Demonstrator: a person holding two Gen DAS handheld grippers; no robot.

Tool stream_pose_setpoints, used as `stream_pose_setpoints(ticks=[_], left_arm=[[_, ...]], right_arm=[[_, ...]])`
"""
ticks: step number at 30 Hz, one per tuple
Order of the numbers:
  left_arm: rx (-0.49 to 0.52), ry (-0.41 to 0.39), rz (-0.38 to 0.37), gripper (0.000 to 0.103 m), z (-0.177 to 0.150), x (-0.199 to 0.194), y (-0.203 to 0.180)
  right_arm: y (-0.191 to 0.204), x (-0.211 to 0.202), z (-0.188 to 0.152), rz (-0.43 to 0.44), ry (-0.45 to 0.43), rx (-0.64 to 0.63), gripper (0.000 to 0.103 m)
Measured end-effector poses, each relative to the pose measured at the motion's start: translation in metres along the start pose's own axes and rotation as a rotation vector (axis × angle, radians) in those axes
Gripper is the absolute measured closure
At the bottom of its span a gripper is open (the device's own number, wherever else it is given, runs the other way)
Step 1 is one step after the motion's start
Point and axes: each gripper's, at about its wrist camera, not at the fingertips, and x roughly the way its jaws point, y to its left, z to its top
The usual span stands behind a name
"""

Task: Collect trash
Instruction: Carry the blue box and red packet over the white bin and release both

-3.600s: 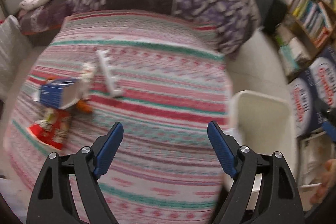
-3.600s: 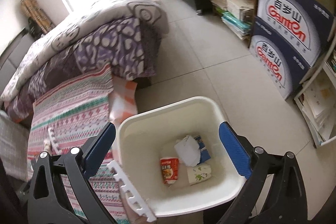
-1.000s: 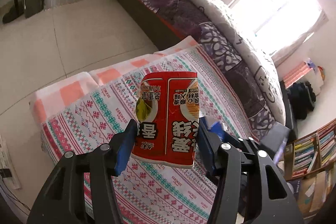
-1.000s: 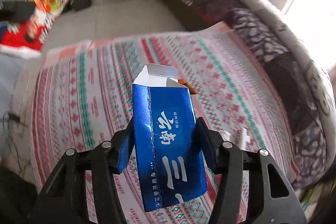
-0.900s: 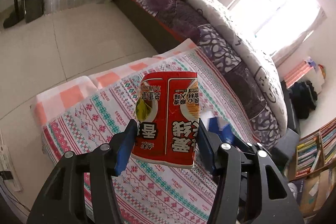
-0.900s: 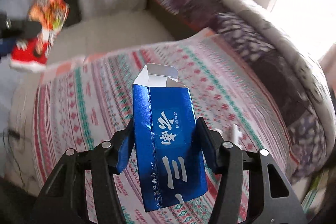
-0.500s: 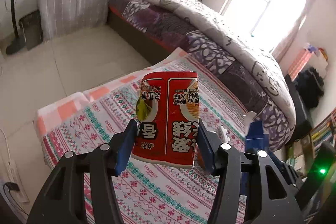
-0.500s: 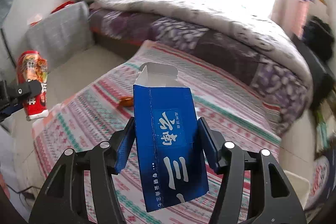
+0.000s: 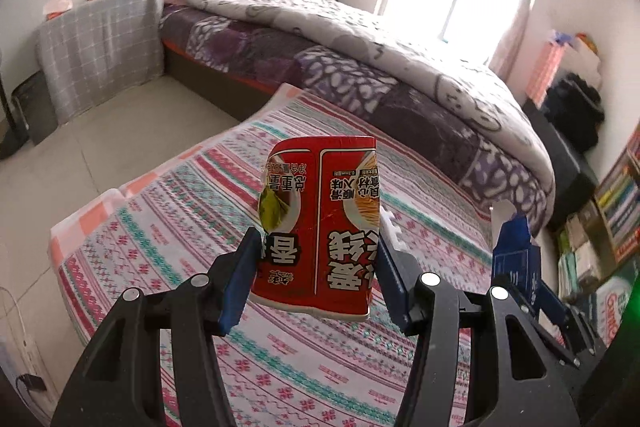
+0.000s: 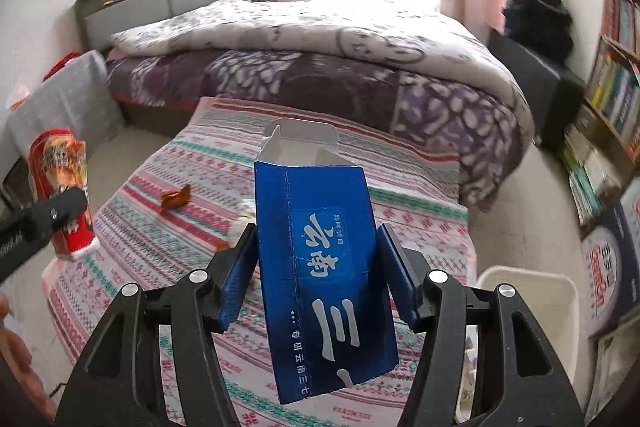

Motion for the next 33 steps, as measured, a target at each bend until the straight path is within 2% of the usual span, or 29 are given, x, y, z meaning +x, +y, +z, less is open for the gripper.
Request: stream_pose_setpoints(ticks=[14,33], left_arm=[[0.138,0.041,-0.058,0.048,-0.029,0.018,-0.077],[0.268,0.075,-0.180,0.048,-0.064,0.027,-0.181]], right_arm=[[-0.057,-0.003,-0.007,-0.115,-0.007,0.051,0.045],[-0.164,-0.022,-0.017,-0.234,0.019,0.175,0.044]])
